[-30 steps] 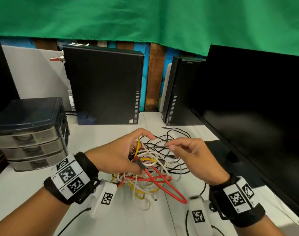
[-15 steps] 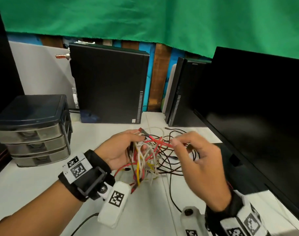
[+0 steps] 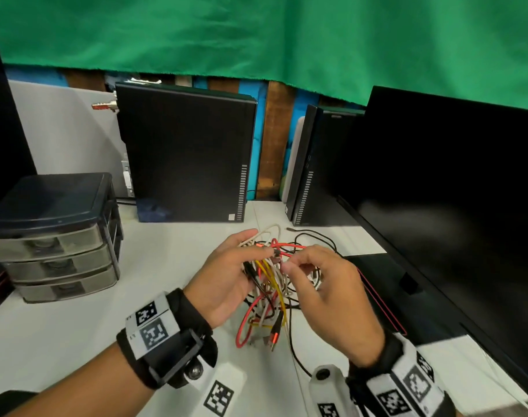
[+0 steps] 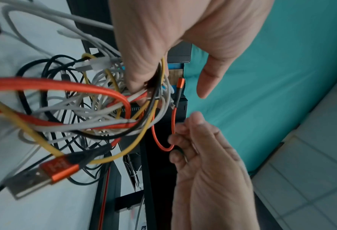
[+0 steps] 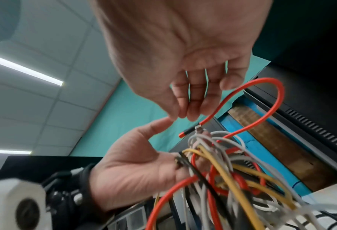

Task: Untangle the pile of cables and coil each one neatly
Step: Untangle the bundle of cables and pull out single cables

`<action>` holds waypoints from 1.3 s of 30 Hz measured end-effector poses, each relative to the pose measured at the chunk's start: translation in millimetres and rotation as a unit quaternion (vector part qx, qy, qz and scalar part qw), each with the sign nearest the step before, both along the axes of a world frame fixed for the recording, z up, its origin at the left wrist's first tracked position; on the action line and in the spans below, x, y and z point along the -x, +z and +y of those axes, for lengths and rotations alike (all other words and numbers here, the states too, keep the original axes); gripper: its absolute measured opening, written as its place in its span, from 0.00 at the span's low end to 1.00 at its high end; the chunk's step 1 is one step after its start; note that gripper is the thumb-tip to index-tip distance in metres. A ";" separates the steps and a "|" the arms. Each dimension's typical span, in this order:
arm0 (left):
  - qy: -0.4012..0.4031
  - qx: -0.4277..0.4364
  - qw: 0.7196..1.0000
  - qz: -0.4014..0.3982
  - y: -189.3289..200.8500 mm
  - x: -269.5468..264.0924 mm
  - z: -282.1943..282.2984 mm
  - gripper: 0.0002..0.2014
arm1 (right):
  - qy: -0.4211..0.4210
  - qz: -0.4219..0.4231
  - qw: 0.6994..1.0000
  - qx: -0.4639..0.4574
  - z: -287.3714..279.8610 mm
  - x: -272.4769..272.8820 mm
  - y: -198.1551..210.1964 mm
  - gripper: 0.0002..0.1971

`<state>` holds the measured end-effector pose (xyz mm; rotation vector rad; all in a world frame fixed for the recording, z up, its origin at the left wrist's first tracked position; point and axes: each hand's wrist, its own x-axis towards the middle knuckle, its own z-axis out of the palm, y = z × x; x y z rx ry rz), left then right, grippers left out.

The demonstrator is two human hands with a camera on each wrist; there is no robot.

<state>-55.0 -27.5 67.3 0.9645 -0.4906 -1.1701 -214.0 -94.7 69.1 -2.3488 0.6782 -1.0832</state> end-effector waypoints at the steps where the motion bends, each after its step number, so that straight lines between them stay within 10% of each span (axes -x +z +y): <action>1: 0.001 0.004 1.000 0.018 -0.3 -0.3 0.2 0.34 | 0.004 0.021 1.000 -0.012 1.4 -0.6 -0.8 0.08; 9: -0.003 0.021 0.998 0.054 -8.6 7.0 -3.1 0.29 | -0.045 0.097 0.979 0.174 4.8 -10.8 -21.0 0.05; 15: 0.094 -0.001 0.976 -0.196 -14.0 -1.3 -3.2 0.38 | -0.029 -0.126 0.991 -0.027 -4.5 -3.1 -0.9 0.09; 19: 0.211 -0.003 0.967 -0.139 -15.8 -37.8 -13.7 0.49 | 0.011 -0.265 0.923 -0.278 -15.4 11.3 32.9 0.09; 23: 0.295 -0.026 0.948 -0.117 -17.4 -84.4 -15.4 0.36 | 0.094 -0.344 0.859 -0.367 -28.5 38.5 62.6 0.04; 31: 0.389 -0.014 0.917 -0.085 -25.4 -148.6 8.6 0.19 | -0.013 -0.375 0.879 -0.296 -78.1 91.8 76.3 0.08; 39: 0.381 -0.010 0.917 -0.116 -1.7 -142.5 11.7 0.13 | -0.150 -0.161 0.942 -0.253 -97.3 51.9 21.0 0.07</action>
